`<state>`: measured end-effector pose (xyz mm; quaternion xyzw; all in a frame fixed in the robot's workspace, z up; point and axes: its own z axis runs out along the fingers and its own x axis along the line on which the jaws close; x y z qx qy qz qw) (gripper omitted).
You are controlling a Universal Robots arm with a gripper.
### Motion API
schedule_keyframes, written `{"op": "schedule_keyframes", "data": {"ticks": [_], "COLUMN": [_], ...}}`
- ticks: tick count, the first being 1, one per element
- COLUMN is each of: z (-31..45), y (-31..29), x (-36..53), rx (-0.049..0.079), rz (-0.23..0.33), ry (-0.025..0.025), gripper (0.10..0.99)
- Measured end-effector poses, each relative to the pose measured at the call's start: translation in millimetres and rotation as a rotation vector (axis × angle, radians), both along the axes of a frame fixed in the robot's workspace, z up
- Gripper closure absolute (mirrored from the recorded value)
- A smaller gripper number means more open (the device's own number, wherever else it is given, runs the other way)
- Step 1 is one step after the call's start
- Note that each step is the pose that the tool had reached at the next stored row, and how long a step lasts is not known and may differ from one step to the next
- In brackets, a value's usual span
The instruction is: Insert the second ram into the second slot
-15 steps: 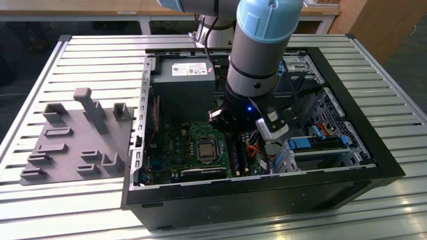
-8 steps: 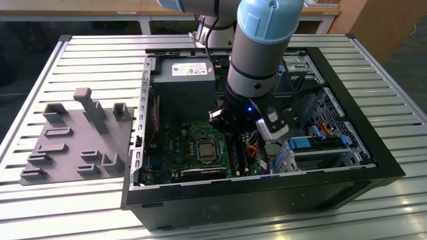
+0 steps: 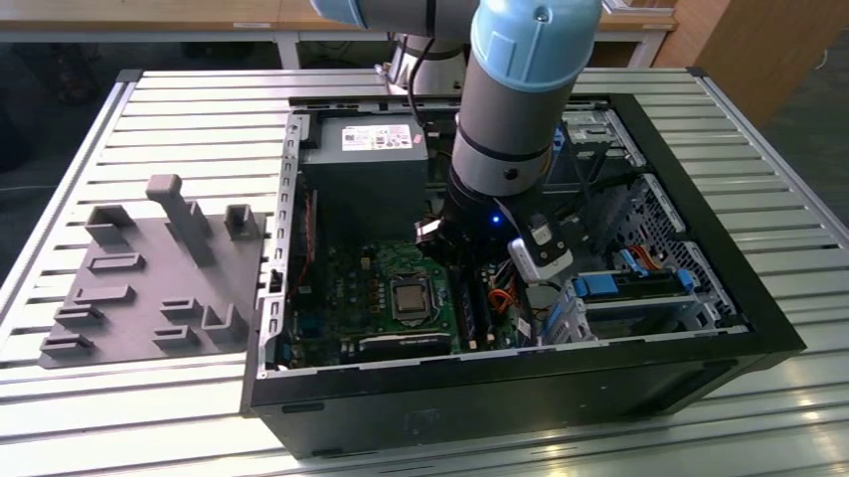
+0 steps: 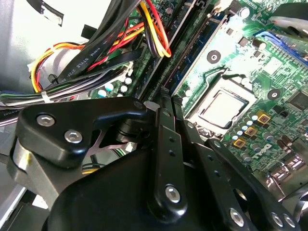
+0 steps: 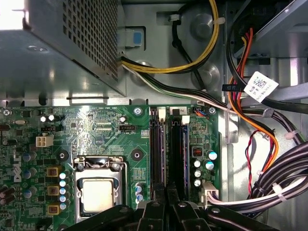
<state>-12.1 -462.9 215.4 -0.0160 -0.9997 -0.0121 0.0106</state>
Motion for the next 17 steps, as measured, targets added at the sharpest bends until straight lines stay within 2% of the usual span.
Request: {"op": "schedule_keyframes", "data": {"ticks": [7,8,11,17], "z": [0.0,0.0,0.4,6.7], "y": [0.0,0.0,0.0,0.0], "x": [0.0,0.0,0.0,0.0], "rx": [0.000,0.000,0.000,0.000], "rz": [0.000,0.000,-0.001,-0.001], "ry": [0.0000,0.0000,-0.0001,-0.0001], "gripper": [0.941,0.878,0.878,0.878]}}
